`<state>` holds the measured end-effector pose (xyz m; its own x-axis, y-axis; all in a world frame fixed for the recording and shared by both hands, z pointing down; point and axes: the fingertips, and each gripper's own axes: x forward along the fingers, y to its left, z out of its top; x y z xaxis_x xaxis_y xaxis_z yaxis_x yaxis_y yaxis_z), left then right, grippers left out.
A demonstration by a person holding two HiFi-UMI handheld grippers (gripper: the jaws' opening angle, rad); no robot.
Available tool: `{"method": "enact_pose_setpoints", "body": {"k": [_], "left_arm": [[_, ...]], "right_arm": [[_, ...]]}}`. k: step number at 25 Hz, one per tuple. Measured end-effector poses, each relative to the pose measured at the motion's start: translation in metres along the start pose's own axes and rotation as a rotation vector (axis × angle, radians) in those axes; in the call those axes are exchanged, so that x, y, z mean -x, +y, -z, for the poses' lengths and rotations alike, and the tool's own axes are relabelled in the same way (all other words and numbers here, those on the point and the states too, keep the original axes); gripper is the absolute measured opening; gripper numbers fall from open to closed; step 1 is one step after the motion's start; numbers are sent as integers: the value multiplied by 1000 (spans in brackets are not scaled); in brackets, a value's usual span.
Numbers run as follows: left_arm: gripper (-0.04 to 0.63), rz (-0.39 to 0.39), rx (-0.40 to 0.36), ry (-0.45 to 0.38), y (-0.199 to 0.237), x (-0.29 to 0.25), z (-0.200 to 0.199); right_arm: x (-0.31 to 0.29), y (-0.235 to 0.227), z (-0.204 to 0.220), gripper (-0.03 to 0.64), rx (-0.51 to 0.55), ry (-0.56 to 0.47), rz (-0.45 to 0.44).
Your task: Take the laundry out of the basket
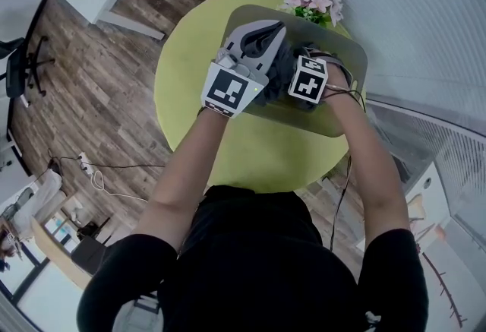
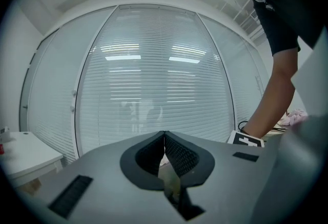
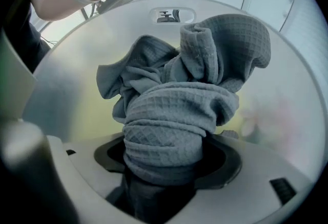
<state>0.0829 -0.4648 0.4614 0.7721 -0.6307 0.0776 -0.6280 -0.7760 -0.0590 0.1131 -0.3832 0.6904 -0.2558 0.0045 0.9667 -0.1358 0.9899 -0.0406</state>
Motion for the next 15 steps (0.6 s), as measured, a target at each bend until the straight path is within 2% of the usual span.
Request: {"method": "enact_pose_setpoints", "body": {"k": [9, 15], "left_arm": [[10, 0, -55, -21, -15, 30, -51], [11, -6, -64, -53, -40, 69, -80]], "right_arm": [[77, 12, -16, 376, -4, 12, 65], [125, 44, -21, 376, 6, 32, 132]]}}
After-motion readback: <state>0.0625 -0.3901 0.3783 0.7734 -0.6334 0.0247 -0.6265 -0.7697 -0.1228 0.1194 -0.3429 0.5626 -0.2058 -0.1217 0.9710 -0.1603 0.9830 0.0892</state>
